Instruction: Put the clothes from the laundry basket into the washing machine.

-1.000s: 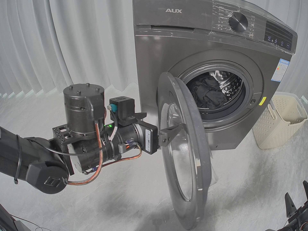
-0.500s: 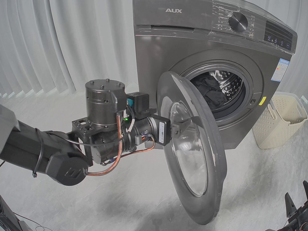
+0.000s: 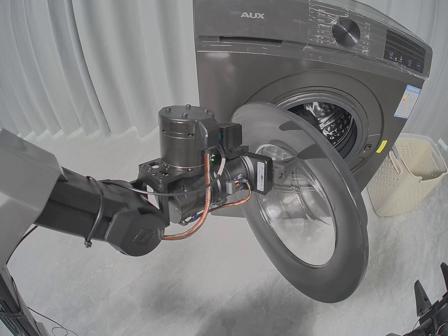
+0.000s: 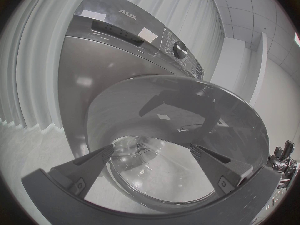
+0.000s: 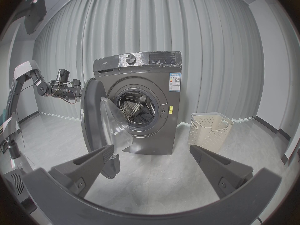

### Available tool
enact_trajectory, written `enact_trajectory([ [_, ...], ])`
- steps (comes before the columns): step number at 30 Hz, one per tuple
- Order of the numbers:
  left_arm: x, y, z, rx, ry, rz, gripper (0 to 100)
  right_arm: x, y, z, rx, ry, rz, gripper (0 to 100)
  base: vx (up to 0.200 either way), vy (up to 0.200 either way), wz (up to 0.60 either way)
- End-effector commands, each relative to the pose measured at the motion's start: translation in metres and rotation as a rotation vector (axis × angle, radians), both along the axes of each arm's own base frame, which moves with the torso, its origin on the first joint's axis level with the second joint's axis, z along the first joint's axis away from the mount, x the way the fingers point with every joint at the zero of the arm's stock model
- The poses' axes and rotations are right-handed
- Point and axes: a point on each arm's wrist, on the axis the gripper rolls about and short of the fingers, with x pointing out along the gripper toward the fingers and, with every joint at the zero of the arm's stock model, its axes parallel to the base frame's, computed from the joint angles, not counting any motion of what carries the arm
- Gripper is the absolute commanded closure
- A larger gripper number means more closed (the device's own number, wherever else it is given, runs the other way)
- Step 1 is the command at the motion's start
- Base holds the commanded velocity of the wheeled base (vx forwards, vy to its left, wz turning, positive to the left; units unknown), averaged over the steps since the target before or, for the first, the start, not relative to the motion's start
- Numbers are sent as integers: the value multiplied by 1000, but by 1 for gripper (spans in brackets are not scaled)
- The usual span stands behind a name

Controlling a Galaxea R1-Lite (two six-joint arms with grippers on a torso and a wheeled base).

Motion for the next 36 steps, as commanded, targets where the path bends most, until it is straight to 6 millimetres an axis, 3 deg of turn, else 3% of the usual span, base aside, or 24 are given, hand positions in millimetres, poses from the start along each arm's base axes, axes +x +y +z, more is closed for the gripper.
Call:
enact_trajectory([
  [1,9,-9,-5,-3,1,0,0,0,0,-5,1,1,1,0,0,0,0],
  [17,46,-34,-9,-73,-22,88,0,0,0,-5,-1,1,1,0,0,0,0],
  [22,40,-32,-11,-87,13,93,0,0,0,-5,-1,1,1,0,0,0,0],
  [29,-36,18,6,-28,52,51,0,0,0,-5,-1,1,1,0,0,0,0],
  [33,-102,76,14,-15,61,22,0,0,0,-5,1,1,1,0,0,0,0],
  [34,-116,90,15,-17,58,18,0,0,0,-5,-1,1,1,0,0,0,0],
  [35,-116,90,15,-17,58,18,0,0,0,-5,-1,1,1,0,0,0,0],
  [36,-135,116,15,-16,52,24,0,0,0,-5,-1,1,1,0,0,0,0],
])
